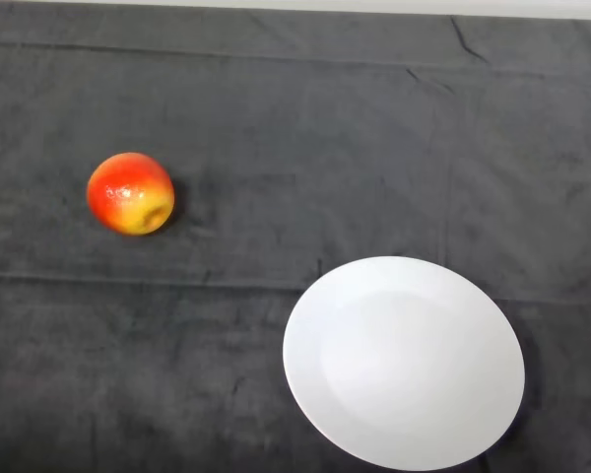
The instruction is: Move the apple to the plate
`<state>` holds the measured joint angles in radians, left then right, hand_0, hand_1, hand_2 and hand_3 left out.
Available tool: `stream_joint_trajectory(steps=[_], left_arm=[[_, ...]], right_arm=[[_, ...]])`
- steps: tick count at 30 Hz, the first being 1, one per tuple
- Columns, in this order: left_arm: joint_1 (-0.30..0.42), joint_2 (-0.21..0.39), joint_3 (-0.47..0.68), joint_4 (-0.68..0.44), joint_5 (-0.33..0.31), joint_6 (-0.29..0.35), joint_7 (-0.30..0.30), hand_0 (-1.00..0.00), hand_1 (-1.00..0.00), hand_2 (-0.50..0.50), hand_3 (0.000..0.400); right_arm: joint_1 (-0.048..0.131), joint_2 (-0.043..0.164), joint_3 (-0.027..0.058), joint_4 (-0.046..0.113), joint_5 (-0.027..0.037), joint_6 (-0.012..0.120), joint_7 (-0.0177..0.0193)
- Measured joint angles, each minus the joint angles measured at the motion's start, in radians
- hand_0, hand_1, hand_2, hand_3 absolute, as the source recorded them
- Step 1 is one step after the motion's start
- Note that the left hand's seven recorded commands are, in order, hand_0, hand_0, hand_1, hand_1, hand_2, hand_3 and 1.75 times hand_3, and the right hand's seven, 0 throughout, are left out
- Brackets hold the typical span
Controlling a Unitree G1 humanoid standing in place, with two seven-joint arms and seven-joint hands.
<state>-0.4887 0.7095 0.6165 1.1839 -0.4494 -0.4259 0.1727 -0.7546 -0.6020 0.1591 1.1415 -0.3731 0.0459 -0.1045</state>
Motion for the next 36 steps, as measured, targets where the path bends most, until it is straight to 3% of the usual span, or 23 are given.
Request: stream_joint_trajectory(steps=[13, 22, 25, 28, 36], left_arm=[[0.0, 0.0, -0.001, -0.001, 0.006, 0.0, 0.007, 0.0, 0.0, 0.0, 0.0], [-0.024, -0.01, -0.051, -0.017, 0.076, 0.004, 0.031, 0.0, 0.0, 0.0, 0.0], [-0.061, -0.042, -0.067, -0.034, 0.085, 0.003, 0.027, 0.0, 0.0, 0.0, 0.0], [-0.095, -0.076, -0.1, -0.041, 0.091, 0.0, -0.009, 0.0, 0.0, 0.0, 0.0], [-0.12, -0.122, -0.144, -0.042, 0.12, -0.007, -0.177, 0.0, 0.0, 0.0, 0.0]], right_arm=[[0.0, 0.0, 0.0, 0.0, 0.0, 0.0, 0.0], [0.0, 0.0, 0.0001, 0.001, -0.0001, 0.0, 0.0], [0.0, 0.0, 0.0001, 0.001, -0.0001, 0.0, 0.0], [0.0, 0.0, 0.0001, 0.001, 0.0, 0.0, 0.0], [0.0, 0.0, 0.0, 0.0, 0.001, -0.001, 0.0]])
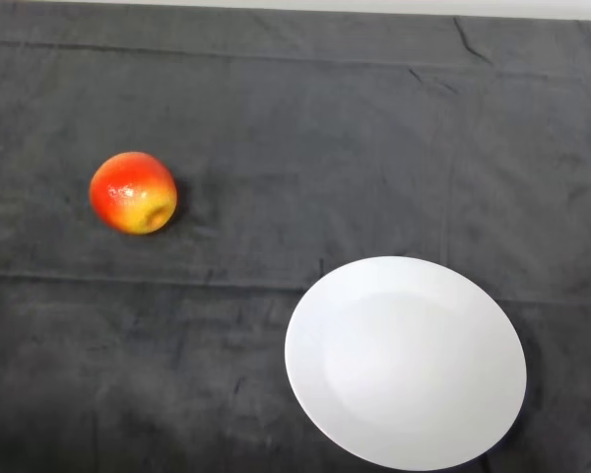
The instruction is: Move the apple to the plate
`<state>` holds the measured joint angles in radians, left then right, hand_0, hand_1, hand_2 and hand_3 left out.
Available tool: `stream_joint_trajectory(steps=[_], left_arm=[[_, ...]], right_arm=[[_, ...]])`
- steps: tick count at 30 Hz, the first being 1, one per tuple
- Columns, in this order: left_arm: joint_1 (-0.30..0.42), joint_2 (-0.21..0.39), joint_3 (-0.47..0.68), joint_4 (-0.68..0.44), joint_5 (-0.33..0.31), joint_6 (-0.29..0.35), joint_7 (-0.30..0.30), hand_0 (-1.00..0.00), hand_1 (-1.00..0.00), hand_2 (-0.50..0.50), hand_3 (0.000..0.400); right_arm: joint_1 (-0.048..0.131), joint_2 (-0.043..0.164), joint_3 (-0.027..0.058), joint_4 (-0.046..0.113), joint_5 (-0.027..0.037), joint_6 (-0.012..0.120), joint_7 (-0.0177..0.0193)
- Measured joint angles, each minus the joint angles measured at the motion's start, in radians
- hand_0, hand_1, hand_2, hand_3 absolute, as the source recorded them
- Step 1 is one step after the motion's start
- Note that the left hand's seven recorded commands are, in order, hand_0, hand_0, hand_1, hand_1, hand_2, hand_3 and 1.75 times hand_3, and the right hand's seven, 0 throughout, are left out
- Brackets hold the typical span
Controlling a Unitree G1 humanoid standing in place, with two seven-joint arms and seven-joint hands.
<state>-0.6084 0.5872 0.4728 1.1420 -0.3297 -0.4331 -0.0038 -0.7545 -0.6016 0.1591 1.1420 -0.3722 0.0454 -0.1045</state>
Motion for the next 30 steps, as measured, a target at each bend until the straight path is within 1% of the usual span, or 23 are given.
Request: stream_joint_trajectory(steps=[2, 8, 10, 14, 17, 21, 26, 30], left_arm=[[0.0, -0.001, -0.011, 0.0, 0.0, 0.0, -0.036, 0.0, 0.0, 0.0, 0.0], [-0.001, -0.008, -0.032, 0.0, 0.002, 0.0, -0.111, 0.0, 0.0, 0.0, 0.0], [-0.003, -0.019, -0.038, 0.0, 0.003, 0.0, -0.134, 0.0, 0.0, 0.0, 0.0], [-0.006, -0.046, -0.074, 0.0, 0.013, 0.0, -0.204, 0.0, 0.0, 0.0, 0.0], [-0.013, -0.07, -0.098, 0.0, 0.037, 0.0, -0.248, 0.0, 0.0, 0.0, 0.0], [-0.028, -0.089, -0.13, 0.0, 0.053, 0.001, -0.31, 0.0, 0.0, 0.0, 0.0], [-0.071, -0.105, -0.162, 0.001, 0.079, 0.001, -0.363, 0.0, 0.0, 0.0, 0.0], [-0.088, -0.113, -0.186, 0.001, 0.093, 0.001, -0.394, 0.0, 0.0, 0.0, 0.0]], right_arm=[[0.0, 0.0, 0.0, 0.0, -0.0001, 0.0, 0.0], [0.0, 0.0, 0.0, 0.0, -0.0005, 0.0, 0.0], [0.0, 0.0, 0.0, 0.0, -0.0005, 0.0, 0.0], [0.0, -0.001, 0.0, 0.0, -0.0005, 0.001, 0.0], [0.0, -0.001, 0.0, 0.0, -0.0005, 0.001, 0.0], [0.0, -0.001, 0.0, 0.0, -0.0005, 0.001, 0.0], [0.0, -0.001, 0.0, 0.0, -0.0005, 0.001, 0.0], [0.0, -0.001, -0.0002, -0.001, -0.0003, 0.0, 0.0]])
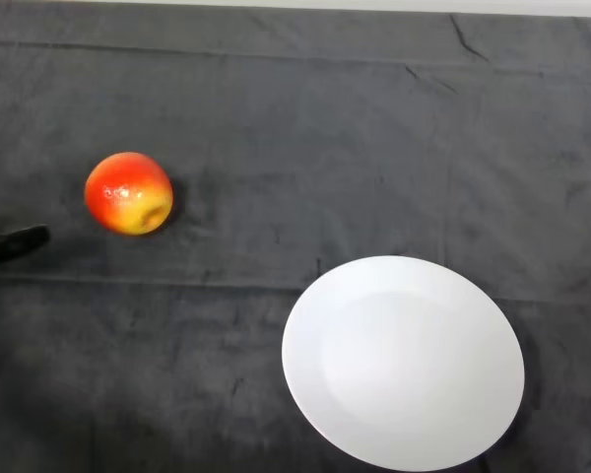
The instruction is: Move the apple to the plate
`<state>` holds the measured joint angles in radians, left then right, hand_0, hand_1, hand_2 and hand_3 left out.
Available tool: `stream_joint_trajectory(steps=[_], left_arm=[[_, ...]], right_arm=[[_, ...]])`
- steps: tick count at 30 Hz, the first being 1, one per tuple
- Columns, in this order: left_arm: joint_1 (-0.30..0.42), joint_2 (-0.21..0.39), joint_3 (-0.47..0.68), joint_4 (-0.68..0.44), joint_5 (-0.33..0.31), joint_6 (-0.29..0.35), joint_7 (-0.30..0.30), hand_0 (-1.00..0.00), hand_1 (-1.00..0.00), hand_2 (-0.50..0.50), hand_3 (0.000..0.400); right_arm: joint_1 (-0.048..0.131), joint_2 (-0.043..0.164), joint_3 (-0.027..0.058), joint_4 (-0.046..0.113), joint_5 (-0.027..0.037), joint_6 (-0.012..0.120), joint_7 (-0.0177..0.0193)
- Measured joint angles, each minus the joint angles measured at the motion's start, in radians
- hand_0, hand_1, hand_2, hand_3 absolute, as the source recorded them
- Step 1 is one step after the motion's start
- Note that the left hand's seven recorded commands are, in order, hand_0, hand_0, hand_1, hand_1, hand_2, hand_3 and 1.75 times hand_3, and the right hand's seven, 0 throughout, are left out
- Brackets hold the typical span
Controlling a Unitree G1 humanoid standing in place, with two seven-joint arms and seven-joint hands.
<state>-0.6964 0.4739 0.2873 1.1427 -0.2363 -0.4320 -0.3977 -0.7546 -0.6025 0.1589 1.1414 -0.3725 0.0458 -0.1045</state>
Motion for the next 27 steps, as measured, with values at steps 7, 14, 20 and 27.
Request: stream_joint_trajectory(steps=[7, 14, 20, 27], left_arm=[[0.0, -0.02, -0.041, 0.0, 0.028, 0.0, -0.025, 0.0, 0.0, 0.0, 0.0], [0.0, -0.049, -0.083, 0.001, 0.074, -0.001, -0.023, 0.0, 0.0, 0.0, 0.0], [0.0, -0.068, -0.123, 0.003, 0.136, -0.001, -0.002, 0.0, 0.0, 0.0, 0.0], [-0.001, -0.076, -0.176, 0.004, 0.192, 0.001, 0.015, 0.0, 0.0, 0.0, 0.0]], right_arm=[[0.0, 0.0, 0.0, 0.0, -0.0001, 0.0, 0.0], [0.0, 0.0, -0.0001, 0.0, -0.0001, 0.0, 0.0], [0.0, -0.001, -0.0001, 0.0, -0.0001, 0.0, 0.0], [0.0, -0.001, -0.0001, 0.0, 0.0, 0.0, 0.0]])
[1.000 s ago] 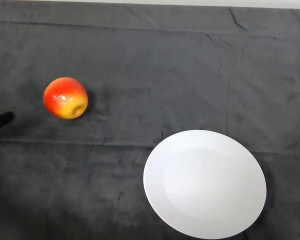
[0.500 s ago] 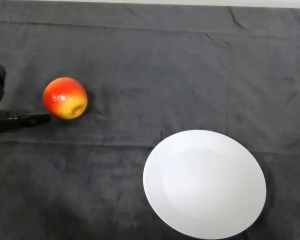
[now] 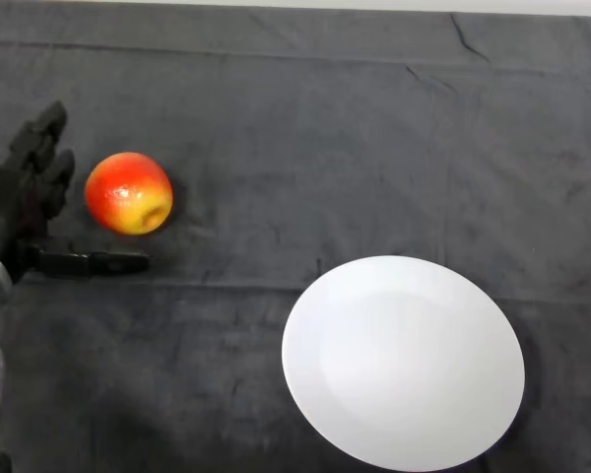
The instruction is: Move the apple to the plate
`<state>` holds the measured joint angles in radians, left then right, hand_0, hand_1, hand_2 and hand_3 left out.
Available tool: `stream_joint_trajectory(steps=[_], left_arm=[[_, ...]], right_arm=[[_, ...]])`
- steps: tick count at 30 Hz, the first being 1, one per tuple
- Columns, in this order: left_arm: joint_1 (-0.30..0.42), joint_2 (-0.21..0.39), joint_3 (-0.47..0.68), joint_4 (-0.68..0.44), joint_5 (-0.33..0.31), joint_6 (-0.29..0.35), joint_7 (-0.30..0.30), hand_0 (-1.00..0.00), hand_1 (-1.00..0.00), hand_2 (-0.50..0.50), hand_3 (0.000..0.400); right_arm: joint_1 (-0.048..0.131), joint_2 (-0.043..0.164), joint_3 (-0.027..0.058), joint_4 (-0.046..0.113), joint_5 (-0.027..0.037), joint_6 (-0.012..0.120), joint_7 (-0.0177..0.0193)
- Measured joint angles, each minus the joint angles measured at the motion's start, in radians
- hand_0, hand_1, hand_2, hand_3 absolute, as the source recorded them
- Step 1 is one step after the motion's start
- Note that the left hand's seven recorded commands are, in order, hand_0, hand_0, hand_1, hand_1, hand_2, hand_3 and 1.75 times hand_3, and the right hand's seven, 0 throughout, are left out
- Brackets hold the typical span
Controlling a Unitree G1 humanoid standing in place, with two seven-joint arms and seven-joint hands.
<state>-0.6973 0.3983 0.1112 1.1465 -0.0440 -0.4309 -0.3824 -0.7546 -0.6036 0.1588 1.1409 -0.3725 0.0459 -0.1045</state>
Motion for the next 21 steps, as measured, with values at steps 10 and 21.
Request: stream_joint_trajectory(steps=[10, 21], left_arm=[[-0.035, 0.0, -0.047, 0.014, 0.034, 0.051, 0.018, 0.0, 0.0, 0.0, 0.0], [-0.12, 0.0, -0.054, 0.014, 0.066, 0.099, 0.058, 0.0, 0.0, 0.0, 0.0]], right_arm=[[0.0, -0.001, 0.0, 0.0, 0.0, 0.0, 0.0], [0.0, -0.001, -0.0004, -0.001, 0.0003, 0.0, 0.0]])
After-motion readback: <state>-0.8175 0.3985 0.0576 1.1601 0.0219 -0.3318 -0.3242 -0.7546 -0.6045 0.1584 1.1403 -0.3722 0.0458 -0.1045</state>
